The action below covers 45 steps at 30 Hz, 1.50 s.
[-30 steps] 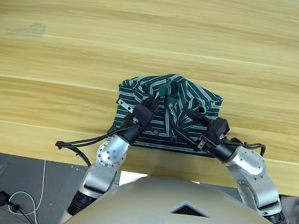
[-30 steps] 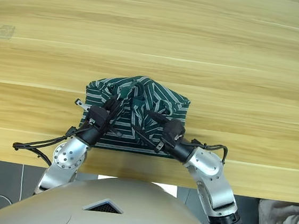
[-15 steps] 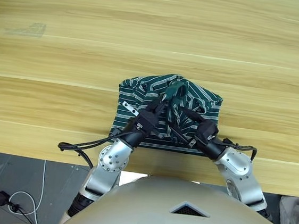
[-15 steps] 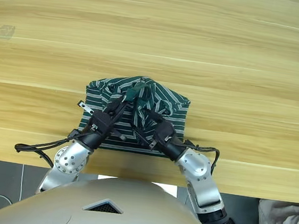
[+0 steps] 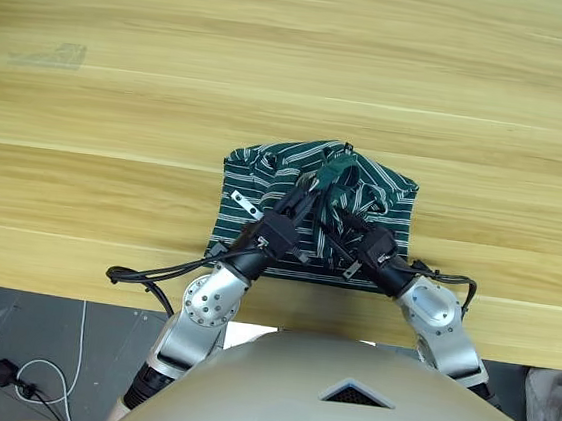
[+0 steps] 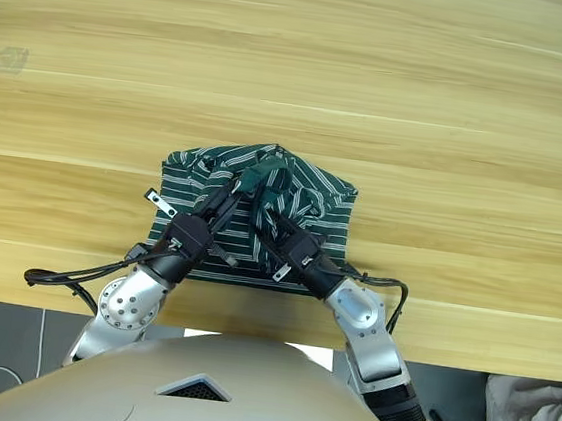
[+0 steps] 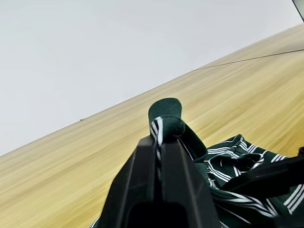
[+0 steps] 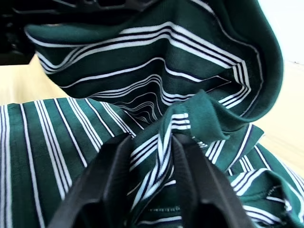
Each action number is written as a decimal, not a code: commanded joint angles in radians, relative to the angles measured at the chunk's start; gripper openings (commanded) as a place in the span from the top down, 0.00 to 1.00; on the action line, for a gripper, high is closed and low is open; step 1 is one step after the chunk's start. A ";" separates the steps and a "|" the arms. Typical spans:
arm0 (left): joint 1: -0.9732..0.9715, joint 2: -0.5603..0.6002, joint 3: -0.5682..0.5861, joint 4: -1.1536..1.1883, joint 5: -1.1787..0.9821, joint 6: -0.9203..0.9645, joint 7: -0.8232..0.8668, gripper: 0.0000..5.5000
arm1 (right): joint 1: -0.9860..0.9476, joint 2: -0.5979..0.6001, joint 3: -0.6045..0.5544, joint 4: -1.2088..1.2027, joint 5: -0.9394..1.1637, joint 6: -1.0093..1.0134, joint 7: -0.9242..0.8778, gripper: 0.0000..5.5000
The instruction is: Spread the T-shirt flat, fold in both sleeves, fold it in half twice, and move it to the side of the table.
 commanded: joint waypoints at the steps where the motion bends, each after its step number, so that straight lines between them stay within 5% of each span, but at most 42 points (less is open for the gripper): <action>1: 0.003 0.004 0.005 -0.012 0.005 -0.008 0.000 1.00 | -0.017 0.006 -0.010 0.020 -0.012 -0.017 -0.010 0.86; 6: -0.002 0.006 0.016 -0.006 -0.001 -0.010 0.000 1.00 | -0.023 0.014 -0.010 0.033 -0.020 -0.029 -0.018 0.99; 11: -0.011 0.008 0.064 0.012 0.002 -0.008 0.019 1.00 | -0.048 0.023 -0.032 0.044 -0.008 -0.046 -0.022 0.99; 18: -0.118 0.067 0.291 0.051 -0.009 0.018 0.047 1.00 | -0.207 0.028 -0.161 0.053 0.091 -0.057 -0.001 0.99; 28: -0.316 0.225 0.496 -0.053 -0.175 0.179 -0.123 1.00 | -0.466 -0.038 -0.326 0.004 0.293 0.096 0.099 0.99; 33: -0.752 0.279 0.436 0.267 -0.205 0.288 -0.253 1.00 | -0.915 -0.064 -0.330 0.446 0.191 0.026 0.179 0.99; 38: -1.563 0.231 0.290 1.140 0.028 0.166 -0.123 1.00 | -1.600 -0.087 -0.338 1.313 0.007 -0.050 -0.065 0.99; 41: -1.853 0.236 0.265 1.369 0.098 0.112 0.030 1.00 | -1.765 -0.134 -0.390 1.401 0.015 -0.070 -0.182 0.99; 45: -1.979 0.297 0.274 1.394 0.102 0.006 0.051 1.00 | -1.838 -0.168 -0.391 1.404 0.001 -0.175 -0.155 0.99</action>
